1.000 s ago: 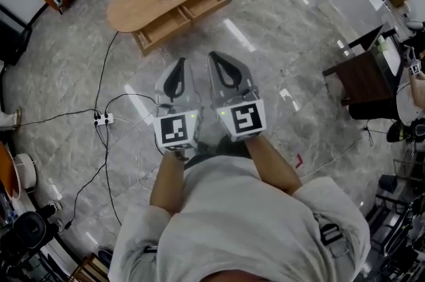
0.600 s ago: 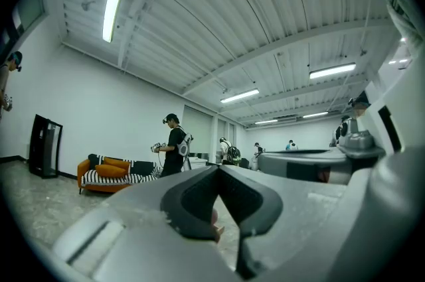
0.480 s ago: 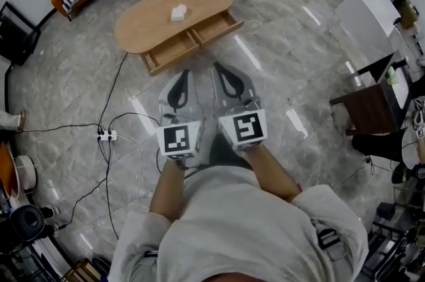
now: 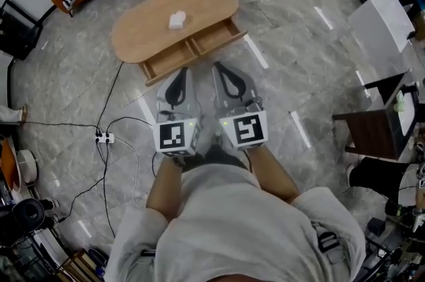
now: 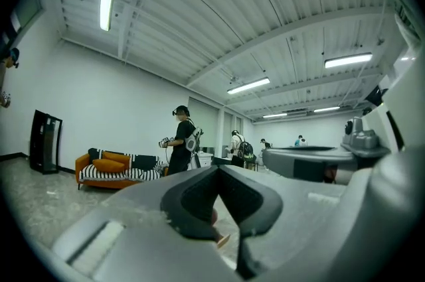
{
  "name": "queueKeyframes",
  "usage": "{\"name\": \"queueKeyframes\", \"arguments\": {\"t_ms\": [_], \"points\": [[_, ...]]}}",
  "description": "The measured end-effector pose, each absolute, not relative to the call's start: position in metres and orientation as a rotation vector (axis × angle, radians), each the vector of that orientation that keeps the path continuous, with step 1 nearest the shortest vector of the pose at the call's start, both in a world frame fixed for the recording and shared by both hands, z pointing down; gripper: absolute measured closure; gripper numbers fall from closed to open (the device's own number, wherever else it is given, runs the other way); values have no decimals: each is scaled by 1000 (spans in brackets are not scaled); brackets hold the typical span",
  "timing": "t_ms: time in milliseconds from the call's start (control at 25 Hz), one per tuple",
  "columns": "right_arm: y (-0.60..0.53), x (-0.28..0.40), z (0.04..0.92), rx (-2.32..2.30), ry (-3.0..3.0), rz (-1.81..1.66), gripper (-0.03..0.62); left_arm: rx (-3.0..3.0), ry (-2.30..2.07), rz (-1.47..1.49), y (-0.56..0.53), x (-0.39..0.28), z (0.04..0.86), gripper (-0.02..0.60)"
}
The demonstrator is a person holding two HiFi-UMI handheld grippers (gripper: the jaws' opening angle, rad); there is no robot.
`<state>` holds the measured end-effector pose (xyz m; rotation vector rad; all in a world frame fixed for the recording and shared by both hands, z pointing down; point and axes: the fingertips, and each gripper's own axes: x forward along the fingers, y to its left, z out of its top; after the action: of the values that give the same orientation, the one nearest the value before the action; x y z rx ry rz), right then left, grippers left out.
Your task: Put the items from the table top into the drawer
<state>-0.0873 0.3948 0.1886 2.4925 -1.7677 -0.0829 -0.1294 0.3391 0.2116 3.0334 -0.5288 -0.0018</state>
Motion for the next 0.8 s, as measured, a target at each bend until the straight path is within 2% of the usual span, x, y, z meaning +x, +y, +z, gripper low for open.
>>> {"name": "queueKeyframes", "arguments": {"t_ms": [480,800], "points": [[352,-10,203,2534,-1776,-47,588,3064,-557,51,291,-59,222,561],[269,44,240,2498,-1792,55,588,2960,-562,108,215,-5,260,561]]}}
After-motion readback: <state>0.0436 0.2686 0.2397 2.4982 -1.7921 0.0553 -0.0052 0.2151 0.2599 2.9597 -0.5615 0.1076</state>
